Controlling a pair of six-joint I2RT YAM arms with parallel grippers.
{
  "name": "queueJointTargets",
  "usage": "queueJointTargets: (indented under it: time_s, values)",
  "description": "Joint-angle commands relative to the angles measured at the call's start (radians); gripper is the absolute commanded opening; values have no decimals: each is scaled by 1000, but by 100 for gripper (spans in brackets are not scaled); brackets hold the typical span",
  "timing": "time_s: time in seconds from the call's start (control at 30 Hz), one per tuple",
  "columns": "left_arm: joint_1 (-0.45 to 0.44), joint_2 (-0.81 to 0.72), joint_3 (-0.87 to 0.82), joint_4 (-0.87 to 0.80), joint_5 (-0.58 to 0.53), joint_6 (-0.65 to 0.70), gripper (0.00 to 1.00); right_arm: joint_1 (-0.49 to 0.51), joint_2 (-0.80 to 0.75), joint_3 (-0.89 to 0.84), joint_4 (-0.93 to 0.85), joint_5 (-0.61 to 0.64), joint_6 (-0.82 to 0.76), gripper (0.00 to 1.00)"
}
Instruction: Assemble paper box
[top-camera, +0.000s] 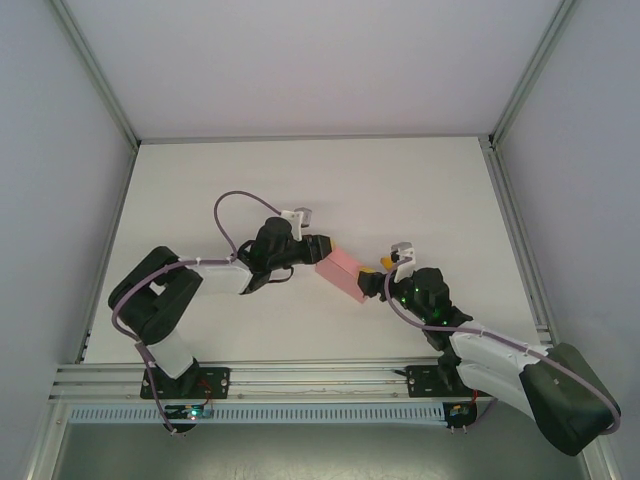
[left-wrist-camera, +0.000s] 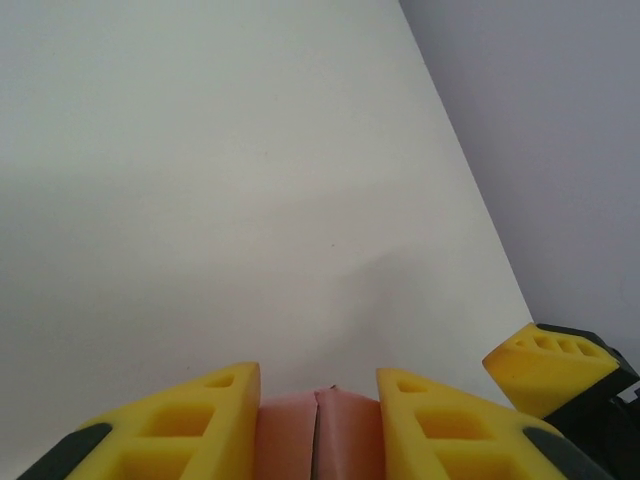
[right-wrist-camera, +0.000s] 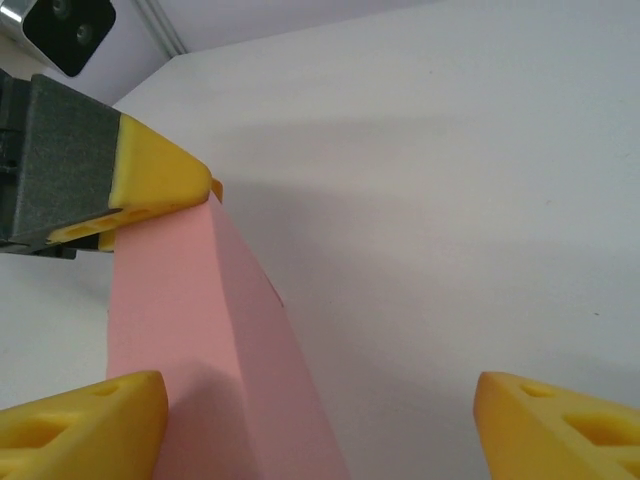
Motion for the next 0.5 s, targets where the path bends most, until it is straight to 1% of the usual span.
queueJointTargets:
  time_s: [0.0,0.07,0.1,0.17,0.2,0.23,0.3,0.33,0.43,0.47]
  values:
    - [-2,159,-105,-274,51,20,0,11,61,-2,-133,25,-37,74]
    - [7,186,-120,-220,77,11,0,10,110,1,-107,8,-26,73]
    - [12,195,-131,-193,85,9,0,11,138,1,-98,21,-13,71]
    - [15,208,-155,-140,83,-6,0,10,193,-13,-35,26,16,62]
    - [16,212,-159,-130,87,2,0,13,222,-25,8,20,23,59]
    - [17,209,-161,-130,78,9,0,16,248,-32,43,15,21,53]
    - [15,201,-159,-157,53,31,0,21,279,-27,45,18,16,49]
    - [15,200,-158,-175,30,38,0,26,294,-16,38,13,9,44]
    - [15,232,-139,-176,60,53,0,34,326,0,43,10,-1,29]
    - [15,244,-132,-177,72,53,0,35,328,2,45,9,0,28]
